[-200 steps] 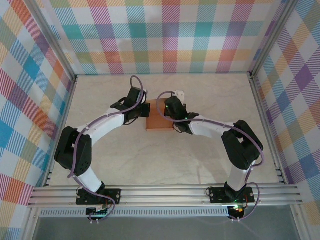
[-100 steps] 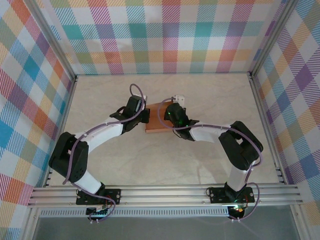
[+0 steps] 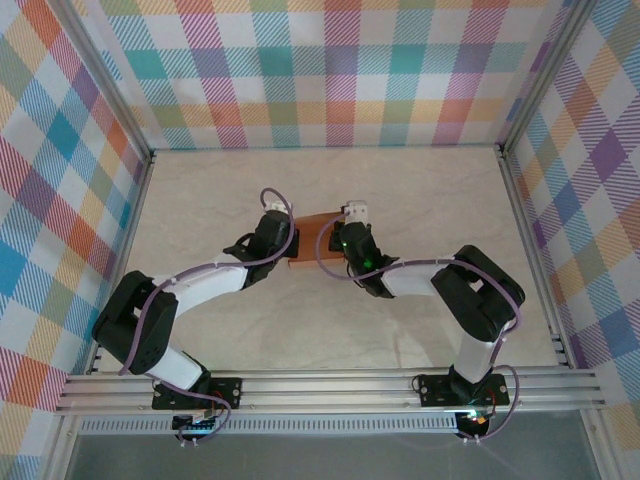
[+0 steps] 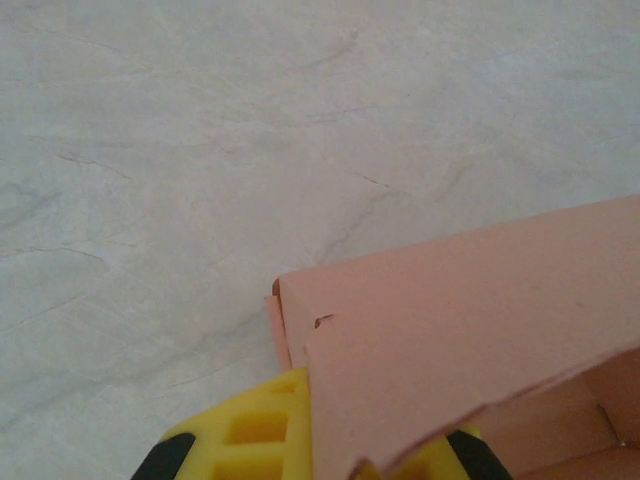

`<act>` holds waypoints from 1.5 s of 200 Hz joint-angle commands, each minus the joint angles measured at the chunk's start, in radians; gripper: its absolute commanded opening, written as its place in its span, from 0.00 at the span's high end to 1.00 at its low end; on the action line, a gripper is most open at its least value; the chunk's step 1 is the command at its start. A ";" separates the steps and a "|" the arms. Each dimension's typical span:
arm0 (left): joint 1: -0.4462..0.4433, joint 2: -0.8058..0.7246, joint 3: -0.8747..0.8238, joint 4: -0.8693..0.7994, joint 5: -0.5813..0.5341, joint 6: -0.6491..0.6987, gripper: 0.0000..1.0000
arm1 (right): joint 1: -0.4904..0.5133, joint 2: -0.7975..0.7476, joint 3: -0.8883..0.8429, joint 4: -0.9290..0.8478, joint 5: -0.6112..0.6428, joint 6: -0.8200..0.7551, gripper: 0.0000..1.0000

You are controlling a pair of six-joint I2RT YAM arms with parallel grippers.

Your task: Fold the paper box

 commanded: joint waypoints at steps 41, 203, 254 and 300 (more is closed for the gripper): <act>-0.091 -0.018 -0.117 0.233 -0.142 -0.012 1.00 | 0.037 0.026 -0.079 0.171 -0.034 -0.023 1.00; -0.168 0.083 -0.280 0.477 -0.221 0.008 1.00 | 0.063 0.108 -0.274 0.534 -0.062 -0.140 0.83; -0.170 0.063 -0.263 0.433 -0.234 0.012 1.00 | 0.065 0.018 -0.305 0.520 -0.087 -0.162 0.33; -0.172 0.057 -0.253 0.403 -0.244 0.000 1.00 | 0.065 -0.151 -0.372 0.399 -0.157 -0.219 0.07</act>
